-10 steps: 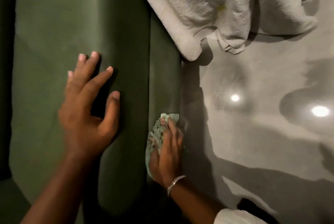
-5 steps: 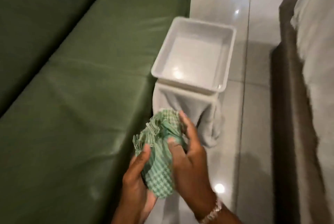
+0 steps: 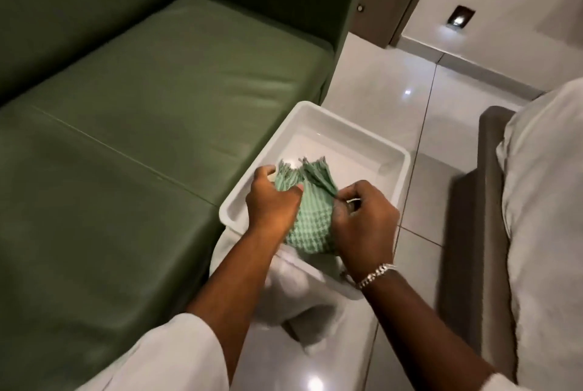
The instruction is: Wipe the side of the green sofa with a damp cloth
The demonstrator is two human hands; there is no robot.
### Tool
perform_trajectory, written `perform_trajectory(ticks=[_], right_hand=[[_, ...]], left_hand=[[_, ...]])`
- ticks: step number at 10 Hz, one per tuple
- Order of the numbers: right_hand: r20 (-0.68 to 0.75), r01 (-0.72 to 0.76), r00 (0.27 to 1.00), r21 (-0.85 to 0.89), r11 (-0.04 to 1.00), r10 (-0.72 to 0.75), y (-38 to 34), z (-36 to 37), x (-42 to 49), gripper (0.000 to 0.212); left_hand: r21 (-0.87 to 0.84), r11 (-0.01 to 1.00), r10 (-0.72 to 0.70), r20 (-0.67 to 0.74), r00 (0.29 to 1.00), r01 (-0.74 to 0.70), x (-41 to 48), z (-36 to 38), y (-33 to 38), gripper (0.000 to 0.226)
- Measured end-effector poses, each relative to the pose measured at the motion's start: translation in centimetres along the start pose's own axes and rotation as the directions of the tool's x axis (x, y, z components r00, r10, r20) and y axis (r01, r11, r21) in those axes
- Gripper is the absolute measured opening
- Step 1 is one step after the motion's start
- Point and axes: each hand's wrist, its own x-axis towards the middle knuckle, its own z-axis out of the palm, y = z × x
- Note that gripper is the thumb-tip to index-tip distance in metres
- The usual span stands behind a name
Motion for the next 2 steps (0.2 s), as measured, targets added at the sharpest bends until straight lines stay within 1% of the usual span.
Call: perform_trajectory(ticks=[1, 2], right_hand=[[0.178, -0.059, 0.981, -0.133, 0.989, 0.082, 0.9, 2.3, 0.9, 0.014], [0.242, -0.102, 0.960, -0.166, 0.981, 0.141, 0.3, 1.2, 0.3, 0.014]], left_hand=[[0.065, 0.998, 0.009, -0.085, 0.996, -0.004, 1.8, -0.1, 0.2, 0.054], [0.157, 0.987, 0.036, -0.106, 0.994, -0.019, 1.2, -1.8, 2.1, 0.045]])
